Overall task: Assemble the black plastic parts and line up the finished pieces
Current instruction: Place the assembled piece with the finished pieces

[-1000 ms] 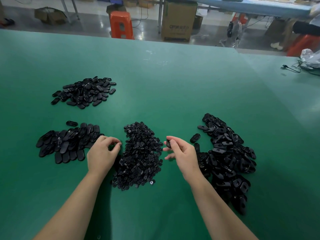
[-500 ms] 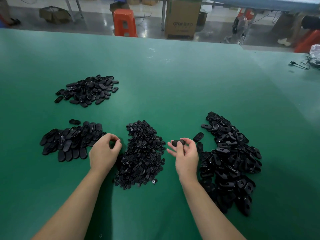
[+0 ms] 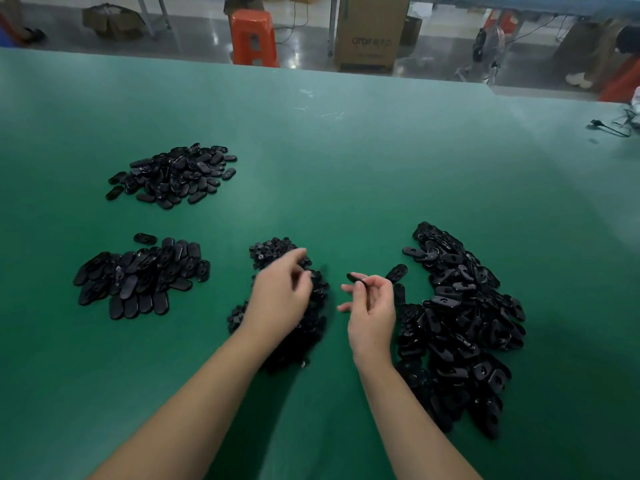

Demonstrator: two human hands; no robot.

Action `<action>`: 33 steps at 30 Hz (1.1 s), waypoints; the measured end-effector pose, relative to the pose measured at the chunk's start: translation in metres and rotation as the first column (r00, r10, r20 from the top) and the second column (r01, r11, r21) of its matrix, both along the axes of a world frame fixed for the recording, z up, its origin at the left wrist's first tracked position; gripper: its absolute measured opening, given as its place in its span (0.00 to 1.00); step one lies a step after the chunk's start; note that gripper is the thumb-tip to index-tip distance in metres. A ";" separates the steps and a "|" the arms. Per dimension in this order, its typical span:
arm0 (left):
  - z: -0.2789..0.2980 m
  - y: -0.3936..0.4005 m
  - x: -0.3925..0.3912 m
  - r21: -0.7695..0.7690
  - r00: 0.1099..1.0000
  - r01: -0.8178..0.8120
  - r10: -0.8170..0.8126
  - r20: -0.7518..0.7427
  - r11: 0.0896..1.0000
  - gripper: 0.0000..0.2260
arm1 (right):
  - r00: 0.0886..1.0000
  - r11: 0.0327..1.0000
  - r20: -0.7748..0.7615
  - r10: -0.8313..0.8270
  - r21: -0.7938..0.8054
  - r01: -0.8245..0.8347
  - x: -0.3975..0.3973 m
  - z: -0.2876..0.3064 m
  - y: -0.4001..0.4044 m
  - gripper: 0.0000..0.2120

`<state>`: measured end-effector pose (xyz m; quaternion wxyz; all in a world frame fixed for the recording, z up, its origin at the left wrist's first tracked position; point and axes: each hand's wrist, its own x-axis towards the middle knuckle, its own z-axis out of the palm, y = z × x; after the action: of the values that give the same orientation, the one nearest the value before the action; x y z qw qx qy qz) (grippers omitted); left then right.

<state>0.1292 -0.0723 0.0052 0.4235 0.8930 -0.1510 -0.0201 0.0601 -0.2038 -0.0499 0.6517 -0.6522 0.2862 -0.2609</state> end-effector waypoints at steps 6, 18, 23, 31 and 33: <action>-0.006 -0.047 -0.012 -0.005 0.930 0.063 -0.061 -0.363 0.998 0.14 | 0.999 0.999 0.032 -0.036 0.030 0.035 0.000 0.000 -0.003 0.07; 0.012 -0.044 0.001 -0.046 0.947 0.113 -0.121 -0.297 0.993 0.08 | 0.994 0.996 -0.051 0.094 0.001 -0.094 0.000 0.002 -0.001 0.12; 0.009 -0.034 0.002 -0.131 0.933 0.051 -0.094 -0.348 0.990 0.03 | 0.997 0.997 -0.065 0.043 -0.054 -0.047 -0.002 0.002 -0.001 0.06; 0.007 -0.032 -0.004 -0.257 0.918 -0.012 -0.091 -0.387 0.966 0.06 | 0.990 0.991 -0.051 0.132 -0.014 -0.133 -0.003 0.005 0.000 0.08; 0.007 -0.034 -0.004 -0.280 0.908 -0.058 -0.066 -0.415 0.958 0.03 | 0.986 0.987 -0.056 0.159 -0.006 -0.159 -0.003 0.005 0.000 0.09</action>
<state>0.1255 -0.1063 0.0123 0.5705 0.7967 -0.0595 -0.1904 0.0572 -0.2039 -0.0448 0.6587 -0.6834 0.2497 -0.1915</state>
